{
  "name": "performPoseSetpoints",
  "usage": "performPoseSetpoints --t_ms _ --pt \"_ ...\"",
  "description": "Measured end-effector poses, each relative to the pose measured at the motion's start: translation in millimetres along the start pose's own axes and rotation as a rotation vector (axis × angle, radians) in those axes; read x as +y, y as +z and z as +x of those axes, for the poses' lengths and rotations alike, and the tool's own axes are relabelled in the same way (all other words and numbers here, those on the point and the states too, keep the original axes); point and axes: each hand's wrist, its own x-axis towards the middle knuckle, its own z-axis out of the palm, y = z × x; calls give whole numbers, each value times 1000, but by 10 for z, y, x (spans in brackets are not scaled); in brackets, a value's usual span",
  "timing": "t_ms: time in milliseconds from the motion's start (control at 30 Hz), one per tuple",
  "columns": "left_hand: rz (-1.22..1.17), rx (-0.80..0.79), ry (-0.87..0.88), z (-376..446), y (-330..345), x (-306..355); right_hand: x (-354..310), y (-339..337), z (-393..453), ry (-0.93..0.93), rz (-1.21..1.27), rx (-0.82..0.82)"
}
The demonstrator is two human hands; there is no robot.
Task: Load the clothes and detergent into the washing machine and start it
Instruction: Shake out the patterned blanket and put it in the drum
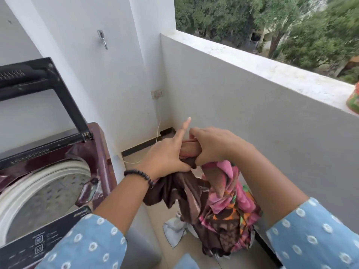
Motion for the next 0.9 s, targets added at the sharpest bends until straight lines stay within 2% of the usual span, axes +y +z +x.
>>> performPoseSetpoints --t_ms 67,233,333,400,467,567,633,767,900 --pt "-90 103 -18 18 -71 -25 54 43 -30 -41 176 21" --pt "-474 268 97 80 -283 -56 212 257 -125 -116 893 76" --pt "-704 355 121 139 -356 -69 204 613 -84 -57 1110 153" --pt "-713 386 120 134 -430 -99 193 760 -52 -35 1210 194" --pt "-578 344 111 79 -532 -169 269 682 -71 -7 1184 221" --pt "-222 246 64 -7 -686 -297 520 322 -144 27 982 286" --pt "-86 219 53 -28 -729 -325 635 87 -192 26 916 309" --pt "-99 330 89 5 -735 -284 673 -81 -201 17 790 402" --pt "-290 564 137 61 -712 -239 583 54 -204 -7 881 495"
